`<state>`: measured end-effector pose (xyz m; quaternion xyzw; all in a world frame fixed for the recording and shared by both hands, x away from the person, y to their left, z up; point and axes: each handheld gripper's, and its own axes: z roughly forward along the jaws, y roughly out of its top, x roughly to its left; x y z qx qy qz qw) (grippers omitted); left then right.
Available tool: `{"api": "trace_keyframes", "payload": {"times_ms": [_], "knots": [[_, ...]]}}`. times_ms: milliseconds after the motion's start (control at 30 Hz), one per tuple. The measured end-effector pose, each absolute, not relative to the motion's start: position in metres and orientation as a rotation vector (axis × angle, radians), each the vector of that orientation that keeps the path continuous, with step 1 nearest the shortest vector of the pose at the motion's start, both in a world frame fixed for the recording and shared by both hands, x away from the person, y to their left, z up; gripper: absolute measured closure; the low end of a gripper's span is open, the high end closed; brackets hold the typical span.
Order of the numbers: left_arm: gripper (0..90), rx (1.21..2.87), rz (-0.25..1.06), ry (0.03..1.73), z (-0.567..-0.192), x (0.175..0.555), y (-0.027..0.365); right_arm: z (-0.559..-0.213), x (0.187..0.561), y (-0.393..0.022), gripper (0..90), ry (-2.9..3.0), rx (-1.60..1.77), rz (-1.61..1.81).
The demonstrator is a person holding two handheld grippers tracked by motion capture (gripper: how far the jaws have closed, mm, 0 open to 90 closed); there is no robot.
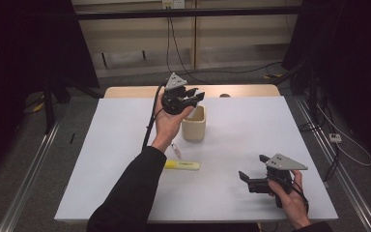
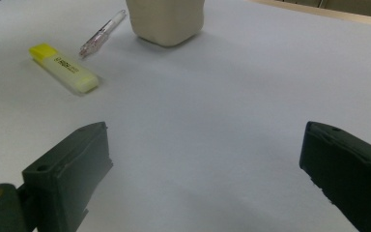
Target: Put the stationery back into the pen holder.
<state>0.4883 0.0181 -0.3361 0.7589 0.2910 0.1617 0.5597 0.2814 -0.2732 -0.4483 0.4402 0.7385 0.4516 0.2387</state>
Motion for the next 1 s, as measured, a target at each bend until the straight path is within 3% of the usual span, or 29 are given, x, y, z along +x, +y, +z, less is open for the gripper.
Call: {"api": "trace_keyframes", "payload": {"times_ms": [1000], "knots": [[67.2,1.856,0.381,0.699,-0.375,0.506,0.015,-0.448,0.28,-0.275,3.7,2.018,1.215,1.243]]}}
